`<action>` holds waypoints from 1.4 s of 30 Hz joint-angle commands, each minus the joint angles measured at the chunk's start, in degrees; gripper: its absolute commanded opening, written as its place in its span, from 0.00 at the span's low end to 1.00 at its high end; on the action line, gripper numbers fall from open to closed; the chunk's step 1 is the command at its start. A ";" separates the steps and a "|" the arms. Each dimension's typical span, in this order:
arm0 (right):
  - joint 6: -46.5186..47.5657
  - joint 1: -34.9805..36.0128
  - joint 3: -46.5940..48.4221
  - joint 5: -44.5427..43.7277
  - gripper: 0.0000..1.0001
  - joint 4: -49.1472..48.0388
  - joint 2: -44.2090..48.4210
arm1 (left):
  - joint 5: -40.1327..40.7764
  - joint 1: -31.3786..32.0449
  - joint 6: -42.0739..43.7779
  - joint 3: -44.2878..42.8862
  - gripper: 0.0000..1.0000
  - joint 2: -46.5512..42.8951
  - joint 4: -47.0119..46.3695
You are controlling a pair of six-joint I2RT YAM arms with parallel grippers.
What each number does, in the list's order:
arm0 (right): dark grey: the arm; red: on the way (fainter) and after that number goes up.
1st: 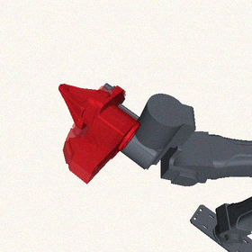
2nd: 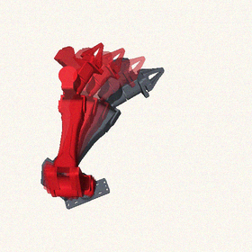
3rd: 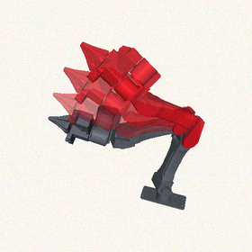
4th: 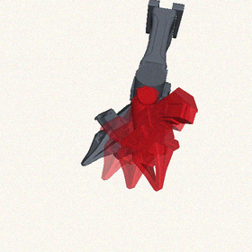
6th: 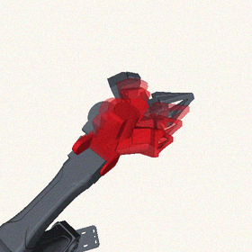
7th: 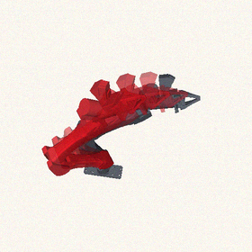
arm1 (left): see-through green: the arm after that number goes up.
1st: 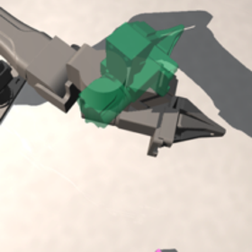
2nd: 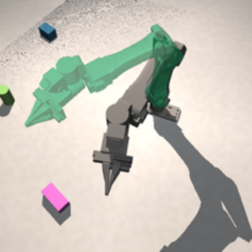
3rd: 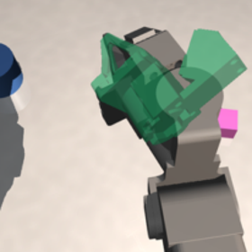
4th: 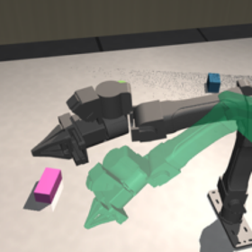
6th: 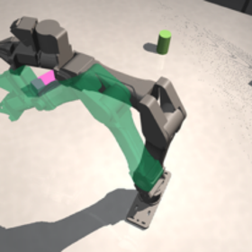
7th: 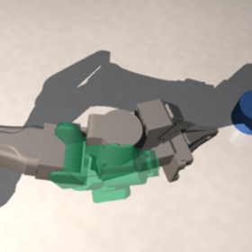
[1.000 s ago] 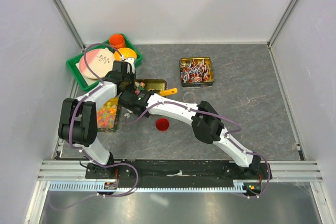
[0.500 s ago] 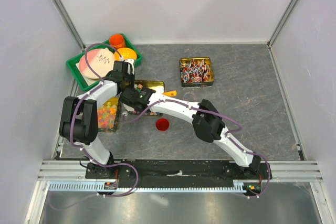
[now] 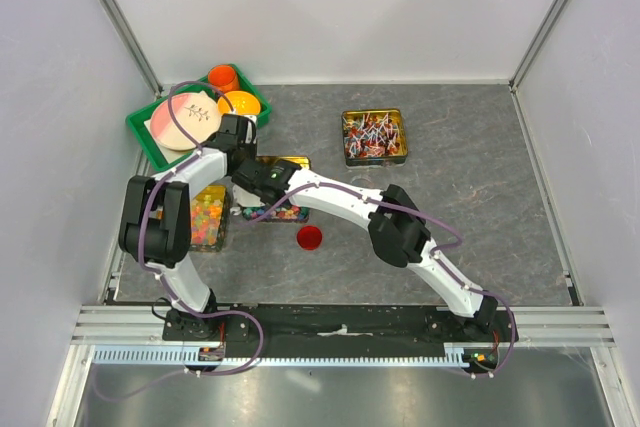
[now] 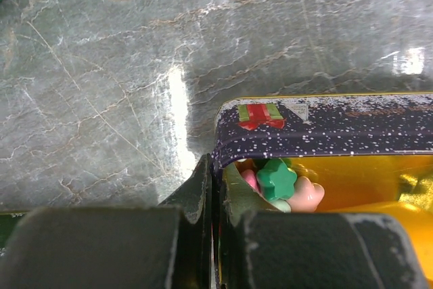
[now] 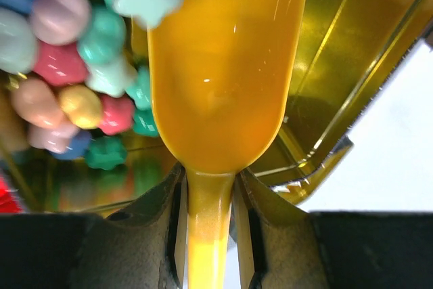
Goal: Pack the candies
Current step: Scoop the fake candies from the storage box.
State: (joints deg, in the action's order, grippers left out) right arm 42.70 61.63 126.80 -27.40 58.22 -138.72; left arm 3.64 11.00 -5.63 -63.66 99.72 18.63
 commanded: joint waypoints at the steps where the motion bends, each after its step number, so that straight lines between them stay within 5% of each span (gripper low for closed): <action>1: -0.16 0.78 -0.32 10.77 0.00 2.60 1.95 | 1.46 -0.02 -1.14 -4.54 0.01 -0.23 -3.96; 16: -5.43 -2.91 -0.41 19.39 0.00 1.99 1.25 | 1.02 -0.02 0.44 -5.77 0.02 1.70 -3.16; 42: -13.25 -8.01 -17.55 32.41 0.00 -11.90 13.91 | -5.58 -0.11 4.48 -3.93 0.01 1.36 -2.72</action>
State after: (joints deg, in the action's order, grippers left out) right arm 30.83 53.82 111.44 2.02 45.91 -128.46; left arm 1.06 10.98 -2.55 -66.98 102.96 21.02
